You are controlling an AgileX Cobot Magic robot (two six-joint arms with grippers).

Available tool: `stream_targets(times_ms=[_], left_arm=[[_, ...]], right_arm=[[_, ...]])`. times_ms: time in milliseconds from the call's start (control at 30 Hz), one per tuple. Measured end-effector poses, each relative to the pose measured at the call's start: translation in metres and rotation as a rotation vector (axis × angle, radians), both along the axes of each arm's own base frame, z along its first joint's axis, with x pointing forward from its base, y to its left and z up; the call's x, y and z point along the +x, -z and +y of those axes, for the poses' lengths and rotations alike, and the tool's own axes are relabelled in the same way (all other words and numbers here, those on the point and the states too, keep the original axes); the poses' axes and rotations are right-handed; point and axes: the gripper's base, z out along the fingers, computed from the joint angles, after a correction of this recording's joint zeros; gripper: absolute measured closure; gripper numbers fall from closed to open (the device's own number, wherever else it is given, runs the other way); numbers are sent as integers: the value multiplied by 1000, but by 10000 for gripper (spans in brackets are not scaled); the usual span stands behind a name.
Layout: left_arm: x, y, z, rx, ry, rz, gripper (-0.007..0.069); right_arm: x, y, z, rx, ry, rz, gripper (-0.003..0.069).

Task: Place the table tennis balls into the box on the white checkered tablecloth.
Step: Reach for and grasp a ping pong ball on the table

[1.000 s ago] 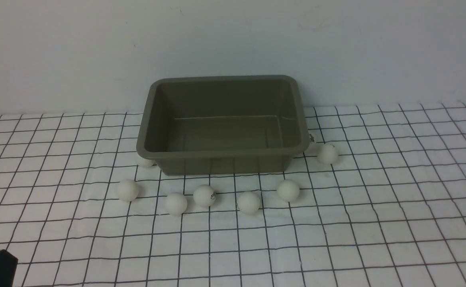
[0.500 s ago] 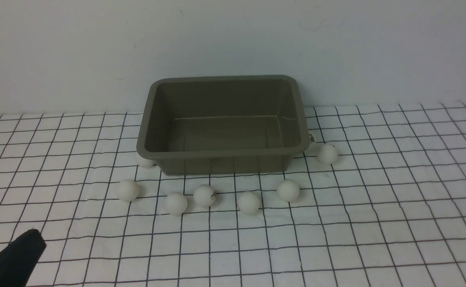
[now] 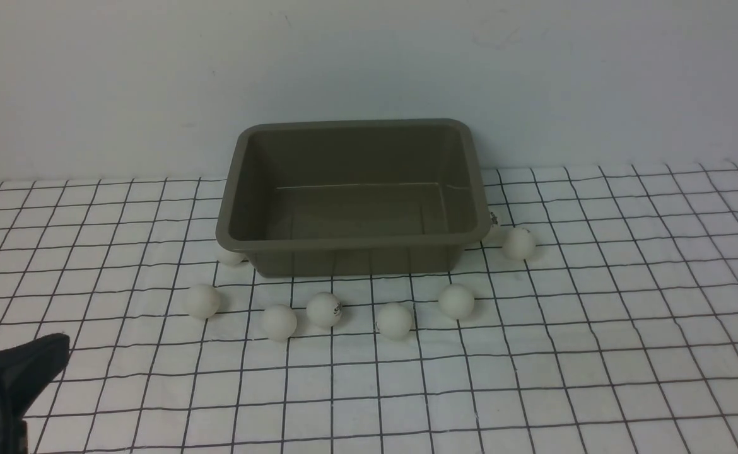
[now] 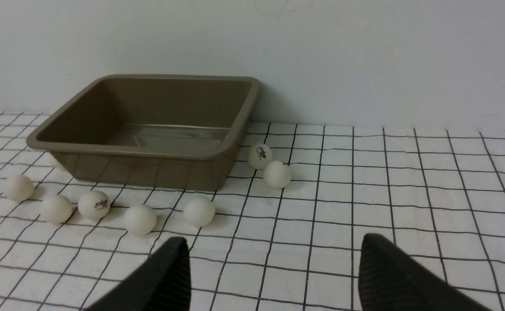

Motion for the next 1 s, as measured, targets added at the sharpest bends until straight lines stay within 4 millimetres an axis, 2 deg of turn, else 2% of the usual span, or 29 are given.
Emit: stream_targets(times_ms=[33,100,133,233,267,367,433,567,767,900,1000], left_arm=[[1,0,0,1,1,3,174],[7,2,-1,-8,25,21,174],[8,3,-1,-9,29,22,174],[19,5,-4,-3,98,24,174],[20,5,-4,-2,101,25,174],[26,8,-4,-4,123,44,174],[28,10,-5,-5,134,65,174],[28,11,-5,-12,142,69,174],[29,10,-5,-12,135,62,174],[30,9,-4,-9,124,50,174],[31,8,-3,-7,111,36,174]], right_arm=[[1,0,0,-9,-9,1,186],[22,2,6,-39,-95,51,186],[22,2,6,-39,-95,51,186],[57,7,11,-80,-179,106,186],[59,8,11,-83,-183,111,186],[88,8,12,-121,-216,170,186],[110,6,11,-137,-228,213,186],[169,1,11,-153,-247,290,186],[239,-5,14,-202,-322,319,186],[282,1,15,-203,-344,348,186],[307,15,17,-202,-366,393,186]])
